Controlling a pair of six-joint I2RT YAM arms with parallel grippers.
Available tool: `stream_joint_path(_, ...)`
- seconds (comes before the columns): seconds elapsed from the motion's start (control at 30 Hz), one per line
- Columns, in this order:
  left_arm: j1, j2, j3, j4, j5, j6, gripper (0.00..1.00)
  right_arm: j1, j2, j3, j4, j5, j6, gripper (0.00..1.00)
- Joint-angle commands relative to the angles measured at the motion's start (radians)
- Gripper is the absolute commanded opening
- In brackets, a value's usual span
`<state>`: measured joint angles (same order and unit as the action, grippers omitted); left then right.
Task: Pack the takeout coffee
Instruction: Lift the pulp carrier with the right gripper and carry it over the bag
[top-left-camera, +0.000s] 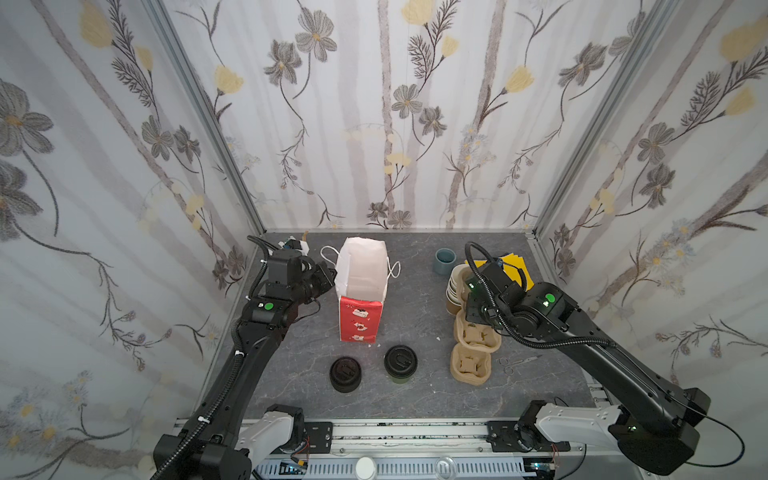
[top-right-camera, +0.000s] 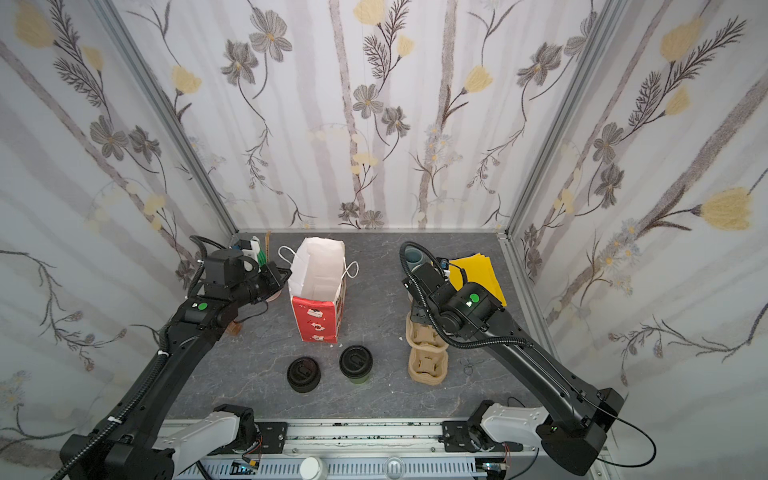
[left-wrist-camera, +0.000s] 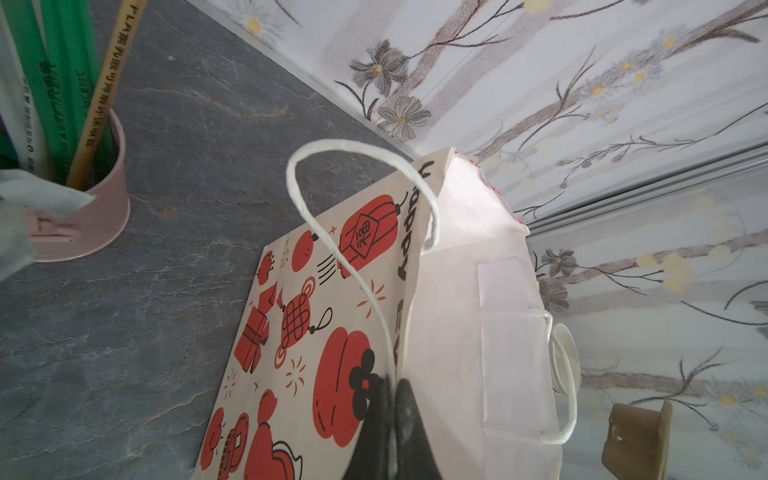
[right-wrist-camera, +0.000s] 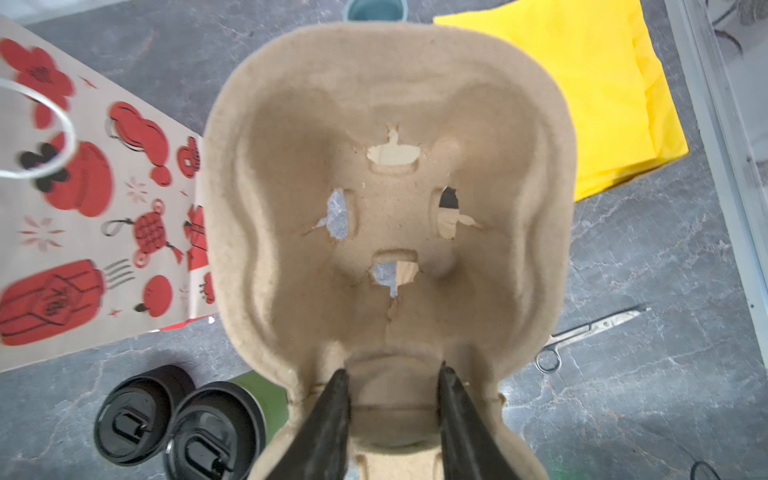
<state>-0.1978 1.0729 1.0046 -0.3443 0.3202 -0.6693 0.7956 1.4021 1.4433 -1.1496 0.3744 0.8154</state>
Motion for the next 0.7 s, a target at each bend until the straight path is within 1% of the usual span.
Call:
stream_joint_path(0.0,-0.018,-0.021,-0.031,0.110,-0.044,-0.096,0.00,0.010,0.051,0.091,0.005,0.029,-0.051,0.35)
stream_joint_path(0.1,-0.026,-0.037,-0.057,0.136,-0.059,-0.119,0.00,0.017,0.114,0.196,0.005,0.023,-0.068,0.35)
stream_joint_path(0.17,-0.028,-0.043,-0.064,0.144,-0.068,-0.124,0.00,0.055,0.157,0.278,0.005,0.020,-0.076,0.35)
stream_joint_path(0.4,-0.041,-0.053,-0.097,0.174,-0.061,-0.139,0.00,0.112,0.341,0.573,0.044,-0.005,-0.093,0.35)
stream_joint_path(0.53,-0.049,-0.055,-0.111,0.192,-0.058,-0.145,0.00,0.146,0.415,0.686,0.114,-0.034,-0.087,0.35)
stream_joint_path(0.67,-0.055,-0.056,-0.115,0.201,-0.056,-0.147,0.00,0.157,0.473,0.745,0.180,-0.070,-0.067,0.35)
